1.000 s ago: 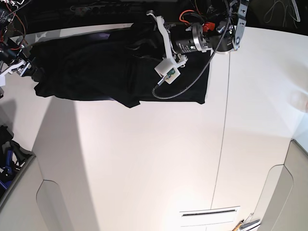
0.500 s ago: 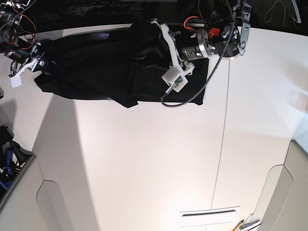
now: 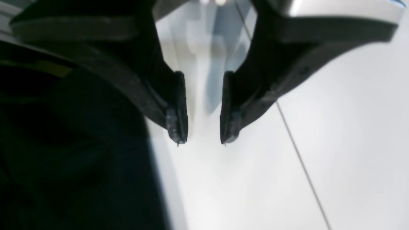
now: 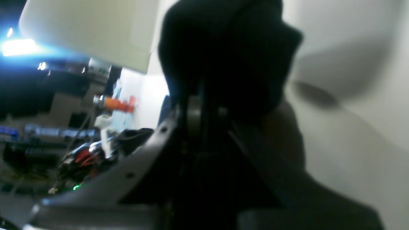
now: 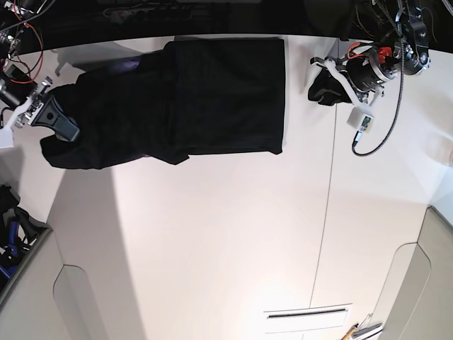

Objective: Fold the T-shirt properly
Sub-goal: 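Grasp the folded shirt with both grippers and flip it over, sun print up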

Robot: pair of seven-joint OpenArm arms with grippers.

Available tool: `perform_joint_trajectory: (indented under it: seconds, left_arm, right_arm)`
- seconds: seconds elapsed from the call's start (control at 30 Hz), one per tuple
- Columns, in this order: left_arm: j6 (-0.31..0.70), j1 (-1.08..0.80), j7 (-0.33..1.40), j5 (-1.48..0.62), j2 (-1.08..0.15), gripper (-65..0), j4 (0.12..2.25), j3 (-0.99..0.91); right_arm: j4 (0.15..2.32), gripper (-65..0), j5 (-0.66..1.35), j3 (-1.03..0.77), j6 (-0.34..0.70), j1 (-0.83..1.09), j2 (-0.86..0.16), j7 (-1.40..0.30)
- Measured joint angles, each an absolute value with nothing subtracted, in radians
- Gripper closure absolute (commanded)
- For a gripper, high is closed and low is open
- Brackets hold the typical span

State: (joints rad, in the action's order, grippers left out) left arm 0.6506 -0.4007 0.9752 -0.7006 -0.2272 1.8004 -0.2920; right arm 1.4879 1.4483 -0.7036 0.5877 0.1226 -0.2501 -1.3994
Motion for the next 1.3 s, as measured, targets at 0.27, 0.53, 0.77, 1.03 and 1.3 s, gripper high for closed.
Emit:
perform_joint_trajectory:
  seconds: [0.27, 0.53, 0.77, 1.03, 1.3]
  left_arm:
    - [0.659, -0.398, 0.942, -0.756, -0.225, -20.8, 1.721, -0.278]
    - [0.659, -0.398, 0.943, -0.76, -0.225, -20.8, 1.721, -0.277]
    - [0.659, -0.398, 0.945, -0.765, -0.225, -20.8, 1.721, -0.277]
    - [0.658, -0.398, 0.957, -0.794, -0.225, -20.8, 1.72, -0.277]
    - [0.658, -0.398, 0.96, -0.795, -0.225, -20.8, 1.72, -0.277]
  right_arm:
    - [1.561, 0.0, 1.451, -0.358, 0.6, 0.149, -0.024, -1.403]
    - [1.564, 0.0, 1.066, -0.065, 0.601, 0.141, 0.05, -1.188]
    - [1.564, -17.7, 0.877, 0.03, 0.593, 0.092, 0.049, -1.119]
    - [1.565, -29.5, 0.934, 0.075, 0.591, 0.001, 0.059, -1.237]
    - [1.565, -29.5, 0.986, 0.137, 0.592, -0.011, 0.106, -1.303]
